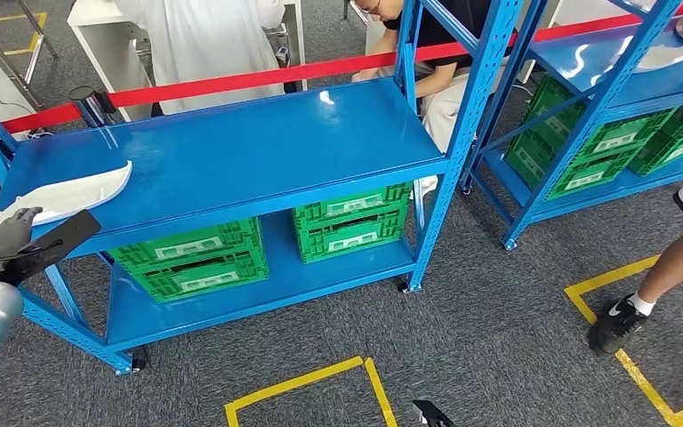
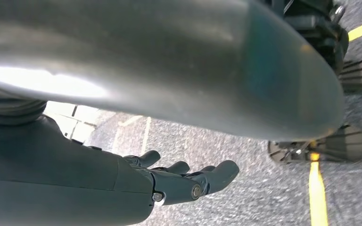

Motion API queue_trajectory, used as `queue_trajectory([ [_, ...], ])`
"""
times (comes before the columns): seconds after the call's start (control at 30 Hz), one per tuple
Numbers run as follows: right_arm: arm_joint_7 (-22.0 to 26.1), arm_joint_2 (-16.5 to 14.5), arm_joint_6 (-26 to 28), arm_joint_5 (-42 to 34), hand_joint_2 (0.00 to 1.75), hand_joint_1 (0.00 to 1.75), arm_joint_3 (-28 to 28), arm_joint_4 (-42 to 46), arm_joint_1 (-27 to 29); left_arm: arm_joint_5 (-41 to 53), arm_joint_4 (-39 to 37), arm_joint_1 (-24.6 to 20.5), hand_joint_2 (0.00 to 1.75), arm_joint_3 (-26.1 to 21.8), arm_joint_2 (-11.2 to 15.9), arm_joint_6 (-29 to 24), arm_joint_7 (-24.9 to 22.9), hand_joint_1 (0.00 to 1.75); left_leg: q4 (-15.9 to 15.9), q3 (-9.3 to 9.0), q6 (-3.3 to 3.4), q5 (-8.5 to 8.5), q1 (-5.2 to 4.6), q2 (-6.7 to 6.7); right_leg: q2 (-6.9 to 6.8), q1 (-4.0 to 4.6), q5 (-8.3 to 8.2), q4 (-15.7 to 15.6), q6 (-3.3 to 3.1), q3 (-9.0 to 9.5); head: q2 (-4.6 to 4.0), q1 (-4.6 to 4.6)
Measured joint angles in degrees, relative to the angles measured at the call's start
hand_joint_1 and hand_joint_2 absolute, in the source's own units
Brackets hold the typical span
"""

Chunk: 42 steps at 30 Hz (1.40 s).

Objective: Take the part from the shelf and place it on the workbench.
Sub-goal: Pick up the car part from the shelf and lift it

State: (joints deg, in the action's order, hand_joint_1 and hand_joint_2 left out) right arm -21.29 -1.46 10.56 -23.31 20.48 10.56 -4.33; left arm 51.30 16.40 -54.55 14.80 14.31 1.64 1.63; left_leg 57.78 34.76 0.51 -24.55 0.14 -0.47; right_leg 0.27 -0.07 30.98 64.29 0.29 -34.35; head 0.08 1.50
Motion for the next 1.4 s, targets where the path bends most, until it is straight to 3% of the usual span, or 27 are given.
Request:
queue_trajectory([
  [0.07, 0.2, 0.0, 0.0, -0.1, 0.0, 0.0, 0.0, 0.0, 0.1, -0.4, 0.6, 0.0, 0.0, -0.3, -1.2, 0.0, 2.1, 0.0, 0.0, -0.29, 0.37, -0.44, -0.09, -0.01, -0.01, -0.05, 2.46, 7.1, 0.44, -4.54, 0.0, 0.02],
  [0.1, 0.3, 0.0, 0.0, -0.1, 0.0, 0.0, 0.0, 0.0, 0.2, -0.5, 0.8, 0.1, 0.0, -0.4, -1.9, -0.1, 2.8, 0.0, 0.1, -0.47, 0.44, -0.7, -0.13, -0.02, -0.01, -0.07, 2.95, 9.4, 0.59, -6.46, 0.01, 0.01],
  [0.13, 0.3, 0.0, 0.0, -0.2, 0.0, 0.0, 0.0, 0.0, 0.3, -0.5, 1.0, 0.2, 0.0, -0.4, -2.5, -0.2, 3.3, 0.0, 0.1, -0.73, 0.44, -1.0, -0.16, -0.05, -0.01, -0.07, 2.35, 9.9, 0.63, -7.48, 0.01, 0.04],
  [0.17, 0.2, 0.0, 0.0, -0.2, 0.0, 0.0, 0.0, 0.0, 0.4, -0.6, 1.3, 0.3, 0.0, -0.4, -3.1, -0.4, 3.8, 0.0, 0.2, -1.06, 0.37, -1.34, -0.16, -0.08, -0.02, -0.08, 0.66, 8.2, 0.58, -7.47, 0.01, 0.04],
  [0.23, 0.2, 0.1, 0.0, -0.3, 0.0, 0.0, 0.0, 0.0, 0.4, -0.7, 1.9, 0.4, 0.0, -0.4, -4.0, -0.7, 4.4, 0.0, 0.3, -1.85, 0.03, -2.14, -0.17, -0.04, -0.11, -0.06, -4.25, 0.9, 0.19, -5.13, 0.01, 0.08],
  [0.27, 0.3, 0.1, 0.0, -0.3, 0.0, 0.0, 0.0, 0.0, 0.4, -0.7, 2.1, 0.4, 0.0, -0.4, -4.3, -0.9, 4.6, 0.0, 0.4, -2.15, -0.21, -2.49, -0.24, 0.0, -0.18, 0.05, -5.26, -2.3, -0.1, -4.0, 0.01, 0.08],
  [0.33, 0.4, 0.1, 0.0, -0.4, 0.0, 0.0, 0.0, 0.0, 0.4, -0.7, 2.5, 0.3, 0.0, -0.4, -4.8, -1.1, 4.7, 0.0, 0.6, -2.48, -0.89, -3.0, -0.41, 0.09, -0.26, 0.21, -5.5, -5.1, -0.82, -2.74, 0.01, 0.04],
  [0.47, -0.3, 0.1, 0.0, -0.5, 0.0, 0.0, 0.0, 0.0, 0.6, -0.8, 2.9, 0.2, 0.0, -0.4, -5.4, -1.3, 4.6, 0.0, 2.9, -2.15, -2.21, -4.18, -0.33, 0.18, -0.22, 0.01, -5.54, -5.4, -2.33, -1.21, 0.01, -0.09],
  [0.57, -0.3, 0.2, 0.0, -0.5, 0.0, 0.0, 0.0, 0.0, 0.6, -0.8, 3.0, 0.2, 0.0, -0.4, -5.5, -1.5, 4.4, 0.0, 12.1, 3.18, -2.77, -7.87, -0.12, 0.23, -0.1, -0.04, -4.95, -5.5, -2.92, -0.38, 0.01, -0.29],
  [0.63, -0.3, 0.2, 0.0, -0.5, 0.0, 0.0, 0.0, 0.0, 0.7, -0.8, 2.9, 0.6, 0.0, -0.4, -5.5, -1.9, 4.1, 0.0, 16.0, 6.53, -2.92, -8.25, -0.06, 0.23, 0.0, -0.01, -4.39, -5.4, -2.95, 0.13, 0.01, -0.28],
  [0.67, -0.3, 0.2, 0.0, -0.6, 0.0, 0.0, 0.0, 0.0, 0.8, -0.7, 2.9, 0.8, 0.0, -0.4, -5.5, -2.2, 4.0, 0.0, 15.1, 6.79, -2.87, -6.8, -0.06, 0.23, 0.04, 0.0, -4.07, -5.3, -2.91, 0.49, 0.01, -0.3],
  [0.73, -0.3, 0.2, 0.0, -0.7, 0.0, 0.0, 0.0, 0.0, 1.0, -0.3, 2.9, 0.8, 0.0, -0.4, -5.6, -3.4, 3.6, 0.0, 8.4, 4.86, -2.33, -1.69, -0.14, 0.24, 0.09, 0.04, -3.36, -5.3, -2.74, 1.39, 0.01, -0.28],
  [0.8, -0.1, 0.2, 0.0, -0.8, 0.0, 0.0, 0.0, 0.0, 1.0, 0.5, 2.9, 0.6, 0.0, -0.3, -5.6, -4.7, 2.8, 0.0, 2.4, 2.6, -1.68, 0.48, -0.47, 0.24, 0.09, 0.13, -2.76, -5.3, -2.34, 1.89, 0.01, -0.31],
  [0.87, 0.2, 0.2, -0.1, -0.9, 0.0, 0.0, 0.0, 0.0, 1.0, 1.5, 2.8, 0.4, 0.0, -0.1, -5.7, -5.7, 1.3, 0.0, 0.7, 1.79, -1.22, 0.07, -0.76, 0.21, 0.04, 0.18, -2.3, -5.3, -1.73, 1.99, 0.01, -0.34],
  [0.97, -0.1, 0.3, -0.2, -0.8, 0.0, 0.0, 0.0, 0.0, 1.0, 2.6, 2.6, 0.1, 0.0, 0.5, -5.7, -6.2, -1.4, 0.0, 0.0, 0.82, -0.42, 0.51, -0.34, 0.17, -0.03, 0.25, -1.23, -4.2, -0.73, 1.9, 0.0, -0.25],
  [1.03, -0.1, 0.3, -0.2, -0.8, 0.0, 0.0, 0.0, 0.0, 1.0, 2.8, 2.4, -0.2, 0.0, 0.6, -5.7, -5.9, -2.8, 0.0, -0.4, 0.22, 0.09, 0.3, -0.14, 0.2, -0.01, 0.0, 0.95, 1.0, -0.2, -0.98, 0.0, -0.09],
  [1.1, 0.0, 0.3, -0.2, -0.7, 0.0, 0.0, 0.0, 0.0, 1.0, 2.8, 2.0, -0.3, 0.0, 0.6, -5.7, -5.4, -3.9, 0.0, -0.3, -0.13, 0.3, -0.23, -0.15, 0.2, -0.03, -0.25, 3.06, 8.5, 0.26, -5.84, 0.0, -0.02],
  [1.13, 0.0, 0.3, -0.2, -0.7, 0.0, 0.0, 0.0, 0.0, 1.1, 2.7, 1.7, -0.3, 0.0, 0.6, -5.6, -5.2, -4.3, 0.0, -0.2, -0.36, 0.29, -0.56, -0.14, 0.18, -0.03, -0.37, 2.85, 10.4, 0.46, -7.57, 0.01, -0.02],
  [1.17, -0.1, 0.3, -0.2, -0.7, 0.0, 0.0, 0.0, 0.0, 1.2, 2.6, 1.4, -0.2, 0.0, 0.6, -5.5, -5.0, -4.6, 0.0, -0.1, -0.66, 0.2, -0.95, -0.09, 0.13, -0.04, -0.51, 1.45, 10.2, 0.64, -8.27, 0.01, -0.02],
  [1.23, -0.2, 0.4, -0.2, -0.7, 0.0, 0.0, 0.0, 0.0, 1.2, 2.4, 1.0, -0.1, 0.0, 0.6, -5.1, -4.7, -5.1, 0.0, 0.4, -1.38, -0.2, -1.91, 0.07, 0.04, -0.12, -0.85, -3.53, 3.8, 0.86, -6.45, 0.01, -0.01],
  [1.27, -0.1, 0.4, -0.1, -0.8, 0.0, 0.0, 0.0, 0.0, 1.2, 2.3, 0.8, -0.2, 0.0, 0.6, -4.9, -4.5, -5.3, 0.0, 0.7, -1.61, -0.55, -2.46, 0.05, -0.02, -0.18, -0.87, -5.17, 0.1, 0.85, -4.96, 0.0, 0.02],
  [1.33, 0.3, 0.4, -0.1, -0.9, 0.0, 0.0, 0.0, 0.0, 1.1, 2.1, 0.4, -0.1, 0.0, 0.6, -4.3, -4.2, -5.5, 0.0, 1.0, -1.84, -1.33, -3.31, -0.05, -0.08, -0.19, -0.8, -5.99, -4.0, 0.26, -3.03, 0.01, 0.03],
  [1.4, 0.7, 0.3, 0.0, -0.9, 0.0, 0.0, 0.0, -0.1, 1.2, 1.8, 0.2, 0.0, 0.0, 0.6, -3.7, -4.0, -5.5, 0.0, 0.8, -2.12, -2.02, -3.7, -0.08, -0.09, -0.11, -0.62, -5.26, -4.2, -0.66, -2.55, 0.01, -0.02],
])
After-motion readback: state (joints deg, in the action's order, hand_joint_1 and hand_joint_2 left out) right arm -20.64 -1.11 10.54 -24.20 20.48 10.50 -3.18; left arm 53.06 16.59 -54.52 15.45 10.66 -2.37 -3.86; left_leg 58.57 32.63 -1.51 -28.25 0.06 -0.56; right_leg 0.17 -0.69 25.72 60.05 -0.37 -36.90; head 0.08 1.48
